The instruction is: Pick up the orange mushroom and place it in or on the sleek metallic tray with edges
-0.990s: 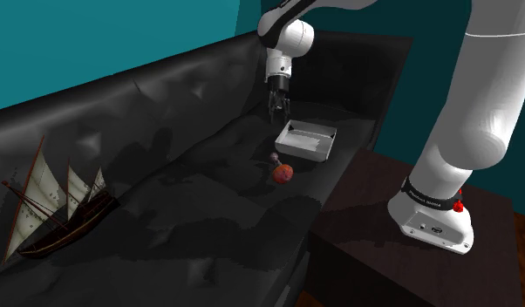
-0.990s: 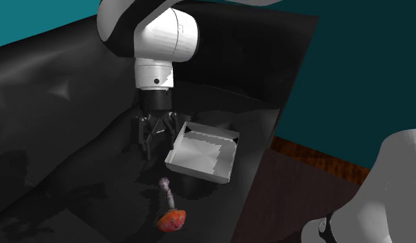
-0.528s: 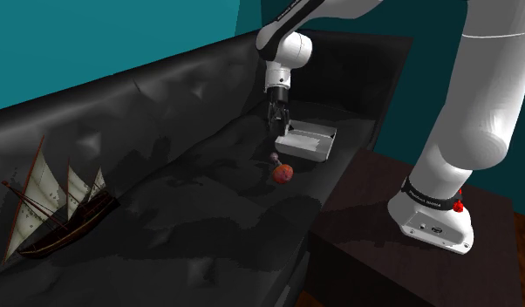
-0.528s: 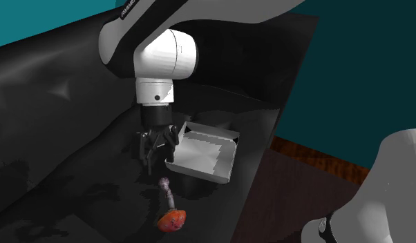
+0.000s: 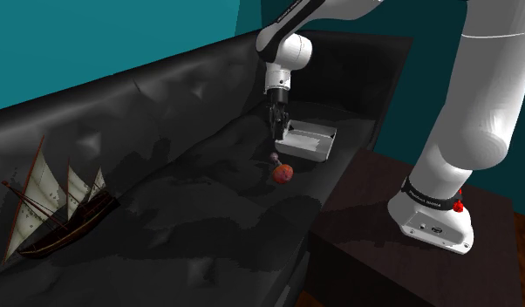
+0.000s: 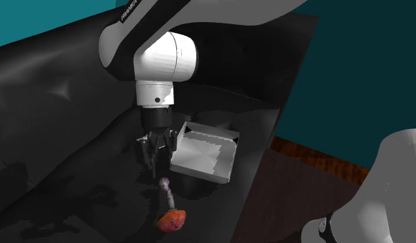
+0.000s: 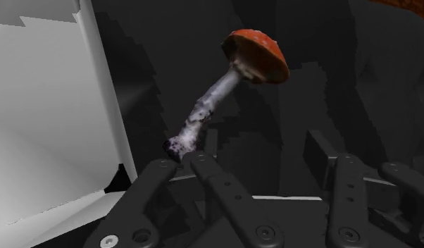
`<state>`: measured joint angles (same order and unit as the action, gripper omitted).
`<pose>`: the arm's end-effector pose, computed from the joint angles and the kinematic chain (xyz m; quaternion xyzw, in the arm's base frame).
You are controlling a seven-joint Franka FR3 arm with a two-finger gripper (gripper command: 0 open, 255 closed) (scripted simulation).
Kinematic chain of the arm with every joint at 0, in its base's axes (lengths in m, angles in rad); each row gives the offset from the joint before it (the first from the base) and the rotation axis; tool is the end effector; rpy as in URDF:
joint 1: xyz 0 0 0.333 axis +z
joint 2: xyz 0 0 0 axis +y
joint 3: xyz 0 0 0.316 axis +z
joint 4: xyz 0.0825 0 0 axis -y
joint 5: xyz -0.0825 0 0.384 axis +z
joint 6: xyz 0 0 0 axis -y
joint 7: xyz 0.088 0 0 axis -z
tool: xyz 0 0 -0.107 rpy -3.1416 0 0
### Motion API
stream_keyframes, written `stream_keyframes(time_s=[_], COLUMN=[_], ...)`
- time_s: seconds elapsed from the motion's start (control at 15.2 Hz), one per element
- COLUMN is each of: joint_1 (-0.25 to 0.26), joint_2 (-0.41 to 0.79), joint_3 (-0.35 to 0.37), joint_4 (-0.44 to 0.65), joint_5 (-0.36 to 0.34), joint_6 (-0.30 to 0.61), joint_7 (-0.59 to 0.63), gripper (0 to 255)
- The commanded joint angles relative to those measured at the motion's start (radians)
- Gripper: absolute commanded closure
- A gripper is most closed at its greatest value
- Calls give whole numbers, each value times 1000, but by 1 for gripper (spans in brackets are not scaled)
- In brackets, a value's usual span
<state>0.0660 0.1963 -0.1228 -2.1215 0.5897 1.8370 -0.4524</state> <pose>0.5197 0.0155 0.3005 -0.9424 -0.0436 0.1573 0.2918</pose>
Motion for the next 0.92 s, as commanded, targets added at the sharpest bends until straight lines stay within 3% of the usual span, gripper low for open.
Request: stream_keyframes(time_s=[0.0,0.53,0.59,0.73,0.86], joint_1=[0,0,0,78,149], joint_2=[0,0,0,-96,-144], joint_3=[0,0,0,8,33], joint_4=[0,0,0,-155,-262], joint_5=[0,0,0,-52,-153], joint_6=[0,0,0,215,393], joint_7=[0,0,0,308,673], gripper=[255,255,0,0,0])
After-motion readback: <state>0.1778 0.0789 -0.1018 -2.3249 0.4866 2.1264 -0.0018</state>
